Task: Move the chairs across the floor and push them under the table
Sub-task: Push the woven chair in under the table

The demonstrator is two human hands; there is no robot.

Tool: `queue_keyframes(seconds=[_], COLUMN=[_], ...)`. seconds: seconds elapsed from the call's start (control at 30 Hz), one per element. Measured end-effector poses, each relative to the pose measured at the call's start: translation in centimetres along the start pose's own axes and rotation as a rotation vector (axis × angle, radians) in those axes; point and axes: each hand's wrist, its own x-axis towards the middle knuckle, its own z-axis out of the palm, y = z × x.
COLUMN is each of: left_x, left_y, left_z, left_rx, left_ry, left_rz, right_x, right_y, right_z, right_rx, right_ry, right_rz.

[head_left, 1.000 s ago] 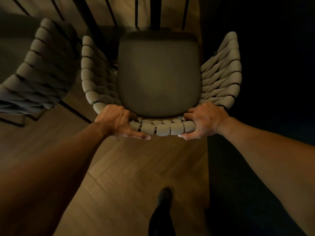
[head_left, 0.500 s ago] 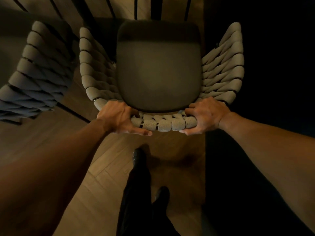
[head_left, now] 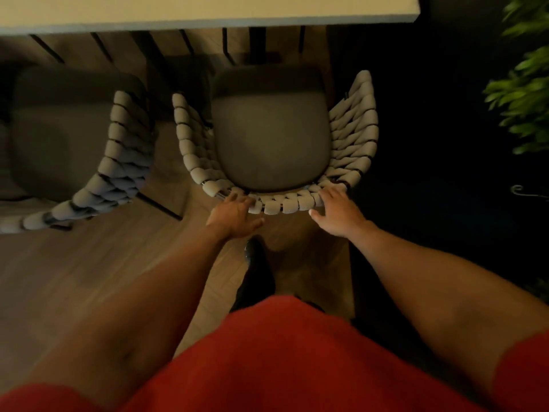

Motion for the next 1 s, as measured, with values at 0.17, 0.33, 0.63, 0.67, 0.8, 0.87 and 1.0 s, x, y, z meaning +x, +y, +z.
queue_keyframes(seconds=[0.17, 0.33, 0.63, 0.67, 0.8, 0.87, 1.0], left_x=[-3.5, -3.7, 1.1, 1.7, 3.6, 4.6, 6.5], left_y=[-2.7, -4.9, -2.6, -2.4, -2.1, -2.3, -3.0], left_z=[-0.5, -0.5, -4.5, -5.1, -7.5, -8.4, -10.1], left_rx=[-0.239, -0.377, -0.517, -0.525, -0.514, -0.541, -0.579], left_ry=[-0.129, -0.191, -0.168, -0.162, -0.131, -0.120, -0.014], left_rz=[-0.068, -0.118, -0.121, -0.127, -0.184, -0.226, -0.342], right_x=[-2.7, -3.1, 1.2, 2.2, 6.0, 7.9, 11.7], right_y=[-1.4, -0.5, 3.1, 3.5, 5.0, 5.7, 7.5], right_z=[-0.9, -2.0, -4.8, -5.3, -7.8, -9.3, -12.0], right_rx=[0.248, 0.419, 0.491, 0.505, 0.561, 0.592, 0.589], right_ry=[-0.109, -0.115, -0.072, -0.069, -0.042, -0.014, 0.047], right_rz=[0.128, 0.197, 0.230, 0.229, 0.210, 0.210, 0.229])
